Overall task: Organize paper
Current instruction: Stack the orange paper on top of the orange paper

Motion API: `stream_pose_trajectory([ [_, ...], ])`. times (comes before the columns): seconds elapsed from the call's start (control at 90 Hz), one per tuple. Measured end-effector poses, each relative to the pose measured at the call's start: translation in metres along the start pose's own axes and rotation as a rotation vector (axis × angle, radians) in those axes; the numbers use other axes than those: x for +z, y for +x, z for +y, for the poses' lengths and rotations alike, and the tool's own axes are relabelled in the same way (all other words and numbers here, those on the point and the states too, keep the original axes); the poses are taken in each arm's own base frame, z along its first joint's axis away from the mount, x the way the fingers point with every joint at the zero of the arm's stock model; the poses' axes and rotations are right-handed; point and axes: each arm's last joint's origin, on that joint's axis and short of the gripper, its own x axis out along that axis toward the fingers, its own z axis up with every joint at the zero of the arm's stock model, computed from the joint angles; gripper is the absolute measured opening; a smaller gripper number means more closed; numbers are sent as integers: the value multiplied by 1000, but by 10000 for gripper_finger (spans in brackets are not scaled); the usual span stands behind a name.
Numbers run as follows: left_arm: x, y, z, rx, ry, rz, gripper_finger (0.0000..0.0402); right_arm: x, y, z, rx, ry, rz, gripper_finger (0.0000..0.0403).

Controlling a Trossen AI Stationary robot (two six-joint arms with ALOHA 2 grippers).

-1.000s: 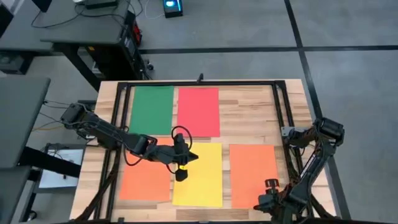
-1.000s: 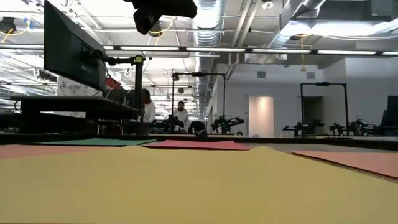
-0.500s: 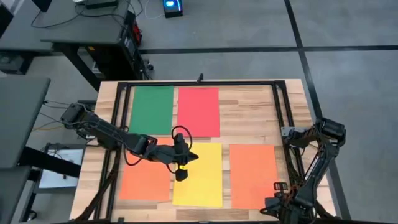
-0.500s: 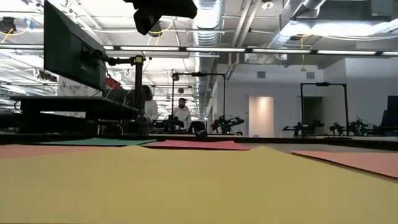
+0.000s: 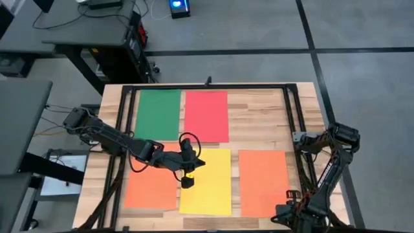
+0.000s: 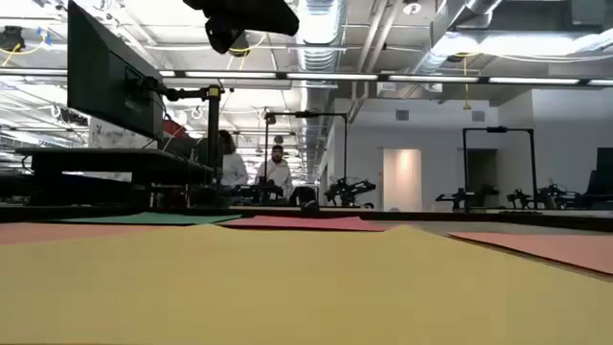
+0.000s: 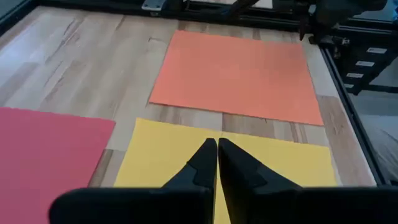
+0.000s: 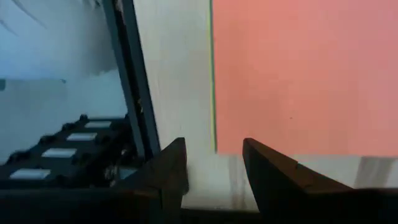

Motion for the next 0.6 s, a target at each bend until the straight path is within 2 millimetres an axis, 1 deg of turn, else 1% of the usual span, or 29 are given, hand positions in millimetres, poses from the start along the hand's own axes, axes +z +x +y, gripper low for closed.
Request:
stream_pose_trajectory([
  [0.111, -1, 0, 0, 2, 9, 7, 0, -2, 0, -2, -7, 0, 50, 148],
  [0.211, -1, 0, 0, 2, 10, 7, 0, -4, -1, -6, -27, 14, 129, 148],
  [0.3, -1, 0, 0, 2, 0, 7, 0, -1, -7, -11, -78, 96, 203, 146],
  [0.356, -1, 0, 0, 2, -11, 6, 0, 6, -17, -11, -94, 130, 212, 143],
  [0.444, -1, 0, 0, 2, -16, 6, 0, 16, -38, -7, -127, 102, 175, 136],
  [0.6, -1, 0, 0, 2, -17, 6, 0, 19, -85, -4, -271, 62, 121, 124],
])
